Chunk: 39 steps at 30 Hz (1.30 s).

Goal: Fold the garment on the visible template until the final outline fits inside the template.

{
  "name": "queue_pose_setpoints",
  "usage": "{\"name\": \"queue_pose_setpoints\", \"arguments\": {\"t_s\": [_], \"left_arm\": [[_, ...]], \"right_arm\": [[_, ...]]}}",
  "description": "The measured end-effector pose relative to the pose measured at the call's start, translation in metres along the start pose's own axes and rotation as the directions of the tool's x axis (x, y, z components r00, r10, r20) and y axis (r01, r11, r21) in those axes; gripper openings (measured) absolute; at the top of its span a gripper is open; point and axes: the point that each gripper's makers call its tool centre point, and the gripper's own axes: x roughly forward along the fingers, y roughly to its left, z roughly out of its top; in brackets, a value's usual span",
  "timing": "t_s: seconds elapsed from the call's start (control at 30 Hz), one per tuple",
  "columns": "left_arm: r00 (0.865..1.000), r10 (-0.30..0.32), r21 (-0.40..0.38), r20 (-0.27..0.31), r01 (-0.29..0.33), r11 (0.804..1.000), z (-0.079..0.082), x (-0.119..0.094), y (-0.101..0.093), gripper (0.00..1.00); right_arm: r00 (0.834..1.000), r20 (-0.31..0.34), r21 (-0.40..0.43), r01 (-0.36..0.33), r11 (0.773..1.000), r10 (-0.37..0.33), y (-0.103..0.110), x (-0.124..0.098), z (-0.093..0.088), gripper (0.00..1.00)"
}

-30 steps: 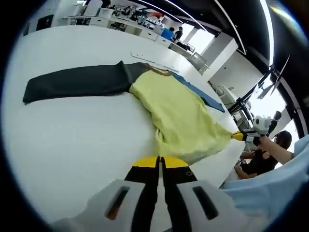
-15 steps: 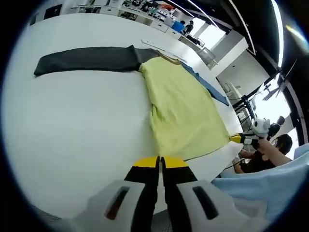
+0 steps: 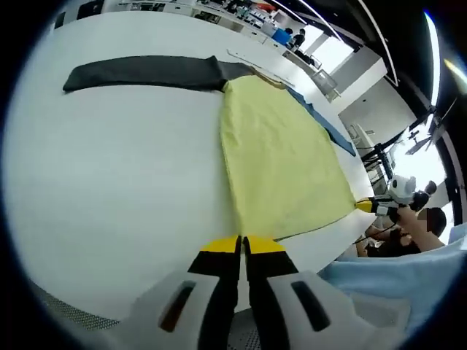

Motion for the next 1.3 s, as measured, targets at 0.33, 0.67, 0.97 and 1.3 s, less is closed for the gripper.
{"name": "queue_pose_setpoints", "arguments": {"t_s": [0.33,0.67,0.97,1.3], "left_arm": [[1.000,0.011,0.013,-0.013,-0.011,1.000,-0.0074,0.0067,0.0032,0.00],[0.999,-0.009,-0.024,0.048,0.011,1.000,-0.0075,0.0069,0.0033,0.00],[0.999,-0.009,0.073,0.052,0.006,0.997,-0.0053,0.0083,0.0026,0.00],[0.989,-0.130,0.096,0.066,0.124,0.988,-0.0030,0.0025,0.0013,0.13]], "right_arm": [[1.000,-0.004,0.021,0.008,1.000,-0.008,-0.0017,0.0011,-0.0049,0.00],[1.000,-0.029,0.024,0.013,1.000,-0.012,-0.0032,0.0013,-0.0065,0.00],[0.996,-0.074,-0.022,0.044,0.999,-0.045,-0.0028,0.0028,-0.0069,0.00],[0.989,-0.049,0.015,0.140,0.990,-0.139,-0.0031,0.0041,-0.0067,0.00]]}}
